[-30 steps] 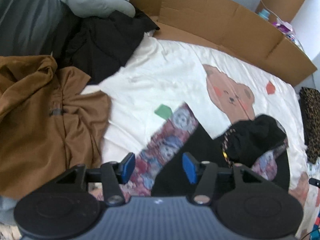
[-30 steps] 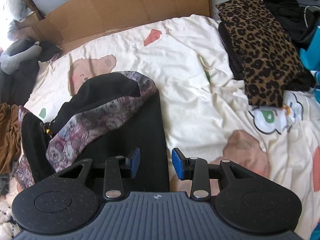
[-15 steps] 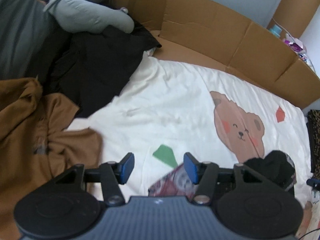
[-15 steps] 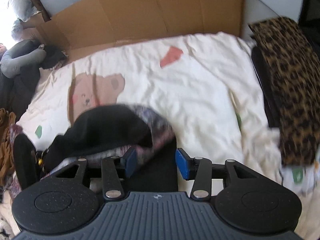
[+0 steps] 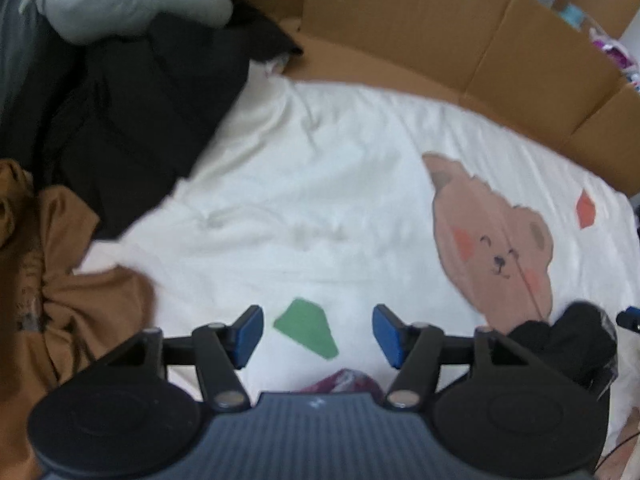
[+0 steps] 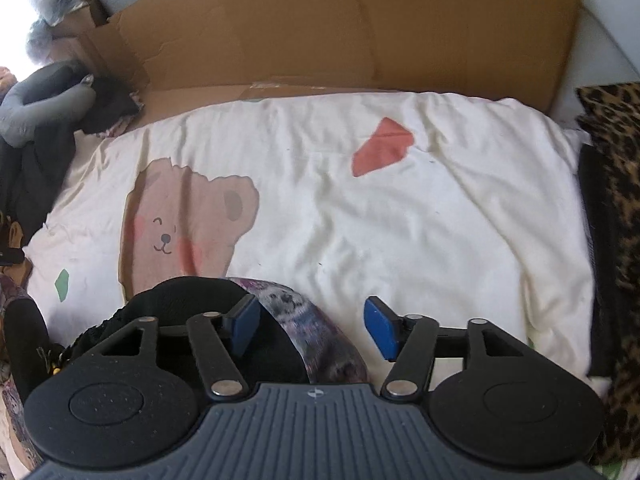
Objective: Fold clothes
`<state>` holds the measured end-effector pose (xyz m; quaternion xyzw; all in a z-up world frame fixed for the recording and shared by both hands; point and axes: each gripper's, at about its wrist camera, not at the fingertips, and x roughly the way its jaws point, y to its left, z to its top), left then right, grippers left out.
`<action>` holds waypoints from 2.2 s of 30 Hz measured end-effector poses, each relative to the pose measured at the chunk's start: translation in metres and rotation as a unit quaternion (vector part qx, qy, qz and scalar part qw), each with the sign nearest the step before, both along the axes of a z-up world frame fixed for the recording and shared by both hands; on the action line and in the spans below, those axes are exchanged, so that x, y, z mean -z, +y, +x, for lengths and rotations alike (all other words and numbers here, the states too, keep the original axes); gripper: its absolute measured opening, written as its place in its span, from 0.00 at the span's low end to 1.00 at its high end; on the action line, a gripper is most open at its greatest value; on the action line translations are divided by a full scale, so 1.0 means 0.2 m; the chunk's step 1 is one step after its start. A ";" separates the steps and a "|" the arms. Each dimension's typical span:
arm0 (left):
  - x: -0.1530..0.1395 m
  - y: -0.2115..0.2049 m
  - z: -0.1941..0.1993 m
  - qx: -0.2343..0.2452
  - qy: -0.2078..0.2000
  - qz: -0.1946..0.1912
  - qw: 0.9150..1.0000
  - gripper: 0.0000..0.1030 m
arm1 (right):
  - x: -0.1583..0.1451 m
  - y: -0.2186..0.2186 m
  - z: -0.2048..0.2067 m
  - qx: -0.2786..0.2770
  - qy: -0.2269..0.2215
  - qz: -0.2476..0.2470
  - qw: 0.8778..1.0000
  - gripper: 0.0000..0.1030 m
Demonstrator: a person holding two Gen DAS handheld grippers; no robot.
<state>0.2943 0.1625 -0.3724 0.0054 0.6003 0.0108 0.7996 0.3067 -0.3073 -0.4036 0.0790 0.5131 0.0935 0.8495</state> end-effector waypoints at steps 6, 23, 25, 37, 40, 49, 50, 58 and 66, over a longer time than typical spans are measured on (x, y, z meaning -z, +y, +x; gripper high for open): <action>0.10 0.02 -0.09 0.003 0.055 0.021 0.998 0.61 | 0.12 0.08 0.06 -0.043 0.041 -0.017 0.998 0.69; 0.07 0.05 -0.44 0.022 0.156 0.018 0.987 0.18 | 0.04 0.07 -0.15 -0.109 0.043 -0.067 0.991 0.05; 0.05 0.04 -0.47 0.031 0.159 0.019 0.987 0.16 | -0.01 0.04 -0.19 -0.100 0.034 -0.067 0.992 0.05; 0.01 0.04 -0.77 -0.009 0.155 0.010 0.988 0.09 | -0.12 -0.19 -0.59 -0.039 0.049 -0.083 0.995 0.04; 0.07 0.04 -0.84 -0.031 0.165 -0.007 0.986 0.09 | -0.12 -0.26 -0.69 -0.014 0.062 -0.092 0.994 0.04; 0.29 -0.01 -0.93 -0.036 0.207 0.000 0.978 0.21 | 0.06 -0.34 -0.87 0.031 0.143 -0.079 0.986 0.08; 0.28 -0.01 -0.94 -0.033 0.207 0.001 0.978 0.23 | 0.05 -0.34 -0.88 0.028 0.142 -0.079 0.986 0.08; 0.07 0.01 -0.95 -0.022 0.178 0.000 0.984 0.36 | -0.14 -0.43 -0.92 0.035 0.113 -0.085 0.989 0.37; -0.09 -0.04 -0.85 0.041 0.150 -0.015 0.988 0.37 | -0.29 -0.44 -0.83 0.045 0.054 -0.076 0.995 0.37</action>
